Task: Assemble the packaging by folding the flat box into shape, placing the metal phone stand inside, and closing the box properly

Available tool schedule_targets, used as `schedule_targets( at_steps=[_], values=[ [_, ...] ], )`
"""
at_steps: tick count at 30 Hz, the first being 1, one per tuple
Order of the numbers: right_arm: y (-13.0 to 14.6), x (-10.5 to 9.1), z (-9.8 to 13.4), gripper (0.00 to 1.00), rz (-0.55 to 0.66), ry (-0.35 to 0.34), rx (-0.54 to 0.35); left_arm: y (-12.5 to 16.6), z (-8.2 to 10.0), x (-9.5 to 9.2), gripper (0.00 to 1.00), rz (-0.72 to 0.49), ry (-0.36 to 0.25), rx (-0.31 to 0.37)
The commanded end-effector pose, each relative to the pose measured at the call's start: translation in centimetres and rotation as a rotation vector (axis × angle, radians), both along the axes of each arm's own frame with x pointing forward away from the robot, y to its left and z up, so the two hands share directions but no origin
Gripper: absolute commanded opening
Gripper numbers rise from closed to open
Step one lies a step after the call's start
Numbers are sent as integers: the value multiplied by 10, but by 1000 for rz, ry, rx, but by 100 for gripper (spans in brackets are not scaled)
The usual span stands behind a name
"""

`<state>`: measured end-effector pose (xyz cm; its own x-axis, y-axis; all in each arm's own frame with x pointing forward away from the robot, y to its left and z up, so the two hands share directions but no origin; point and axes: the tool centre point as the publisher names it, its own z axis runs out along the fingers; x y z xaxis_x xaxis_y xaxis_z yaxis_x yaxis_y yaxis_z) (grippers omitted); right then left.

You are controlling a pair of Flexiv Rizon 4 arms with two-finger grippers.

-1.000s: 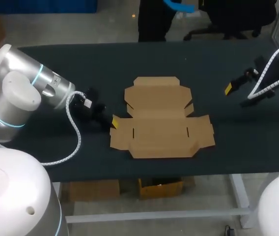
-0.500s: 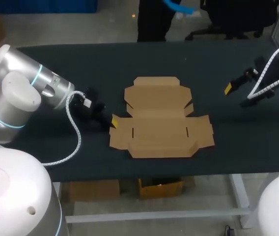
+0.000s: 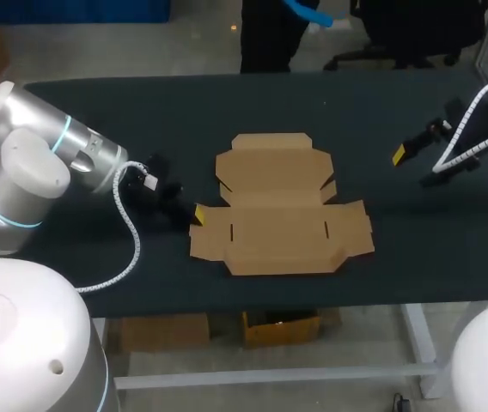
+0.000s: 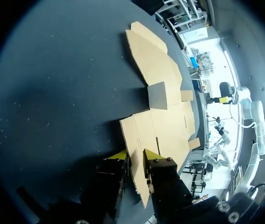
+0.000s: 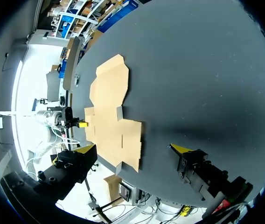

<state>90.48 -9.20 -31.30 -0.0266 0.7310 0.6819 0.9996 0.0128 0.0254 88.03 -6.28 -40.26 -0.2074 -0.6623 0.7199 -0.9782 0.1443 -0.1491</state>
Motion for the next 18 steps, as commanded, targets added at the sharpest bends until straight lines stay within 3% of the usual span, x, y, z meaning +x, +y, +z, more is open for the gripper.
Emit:
schedule_targets(
  at_steps=[1,18],
  values=[
    [-1,1,0,100,4,2,5,1,5,-3,100,9,-13,3],
    [-1,0,0,100,0,-3,8,13,48,-2,100,31,-110,64]
  ],
)
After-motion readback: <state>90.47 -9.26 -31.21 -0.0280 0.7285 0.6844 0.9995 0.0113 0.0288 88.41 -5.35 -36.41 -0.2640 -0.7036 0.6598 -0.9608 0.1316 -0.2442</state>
